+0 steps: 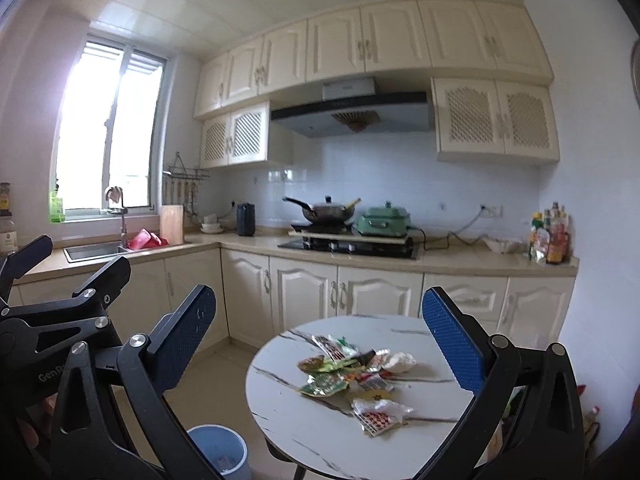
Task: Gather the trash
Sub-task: 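Raise both open tools back toward the table, then grasp a green snack wrapper with the left tool while the right tool grasps a clear plastic wrap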
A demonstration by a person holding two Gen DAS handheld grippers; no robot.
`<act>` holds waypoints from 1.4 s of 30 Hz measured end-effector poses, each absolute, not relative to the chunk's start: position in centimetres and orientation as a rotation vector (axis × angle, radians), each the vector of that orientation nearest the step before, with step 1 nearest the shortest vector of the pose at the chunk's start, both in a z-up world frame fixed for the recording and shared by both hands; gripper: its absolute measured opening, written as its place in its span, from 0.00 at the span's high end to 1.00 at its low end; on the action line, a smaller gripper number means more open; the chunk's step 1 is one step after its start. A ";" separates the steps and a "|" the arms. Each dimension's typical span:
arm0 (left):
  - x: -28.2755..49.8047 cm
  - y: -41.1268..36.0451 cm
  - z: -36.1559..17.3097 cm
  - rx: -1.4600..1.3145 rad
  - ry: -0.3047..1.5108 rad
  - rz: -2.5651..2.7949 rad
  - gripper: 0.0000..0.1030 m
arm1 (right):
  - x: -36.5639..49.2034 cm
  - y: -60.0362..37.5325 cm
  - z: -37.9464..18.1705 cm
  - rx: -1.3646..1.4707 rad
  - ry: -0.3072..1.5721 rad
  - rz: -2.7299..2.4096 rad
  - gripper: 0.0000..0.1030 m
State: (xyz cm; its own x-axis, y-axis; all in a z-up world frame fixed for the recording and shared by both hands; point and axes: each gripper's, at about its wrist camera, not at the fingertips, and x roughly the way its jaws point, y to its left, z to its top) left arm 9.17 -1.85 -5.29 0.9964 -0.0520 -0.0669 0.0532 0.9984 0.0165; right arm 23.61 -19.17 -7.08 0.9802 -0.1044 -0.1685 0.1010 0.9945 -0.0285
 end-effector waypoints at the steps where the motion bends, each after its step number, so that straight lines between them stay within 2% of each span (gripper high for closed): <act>1: 10.4 -2.1 -5.7 0.018 0.099 -0.081 0.01 | 24.0 -19.7 -7.5 -0.013 0.183 -0.114 0.00; 8: 19.8 -4.3 -7.3 0.028 0.293 -0.198 0.01 | 27.7 -25.4 -11.5 0.057 0.309 -0.229 0.00; 16: 30.3 -8.4 -9.8 0.065 0.504 -0.357 0.01 | 33.0 -32.1 -19.0 0.146 0.522 -0.320 0.00; 24: 38.1 -14.0 -13.7 0.207 0.623 -0.496 0.01 | 37.1 -36.6 -25.2 0.188 0.683 -0.364 0.00; 28: 41.3 -15.9 -14.7 0.231 0.626 -0.518 0.01 | 38.6 -37.9 -27.0 0.195 0.726 -0.374 0.00; 32: 44.6 -18.0 -16.2 0.247 0.640 -0.545 0.05 | 39.6 -38.5 -28.1 0.199 0.753 -0.365 0.00; 34: 46.0 -18.8 -16.9 0.243 0.656 -0.563 0.25 | 40.0 -38.9 -28.5 0.204 0.761 -0.359 0.00; 35: 46.8 -19.1 -17.3 0.240 0.668 -0.574 0.29 | 40.1 -39.0 -28.6 0.207 0.765 -0.353 0.00; 37: 48.2 -19.2 -18.0 0.220 0.695 -0.594 0.54 | 40.3 -39.1 -28.9 0.214 0.770 -0.336 0.00; 39: 49.5 -18.7 -18.0 0.187 0.705 -0.617 0.61 | 40.4 -39.0 -29.1 0.220 0.769 -0.315 0.00; 40: 49.9 -18.3 -17.9 0.174 0.697 -0.617 0.77 | 40.4 -38.9 -29.2 0.222 0.771 -0.306 0.00; 42: 50.0 -17.3 -17.5 0.148 0.678 -0.624 0.84 | 40.5 -38.7 -29.3 0.218 0.772 -0.291 0.00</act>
State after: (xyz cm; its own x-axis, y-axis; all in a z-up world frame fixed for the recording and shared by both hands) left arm 50.02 -17.31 -17.48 0.6055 -0.4902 -0.6269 0.5838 0.8090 -0.0687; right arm 40.47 -38.68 -29.32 0.6796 -0.1781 -0.7116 0.3363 0.9378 0.0865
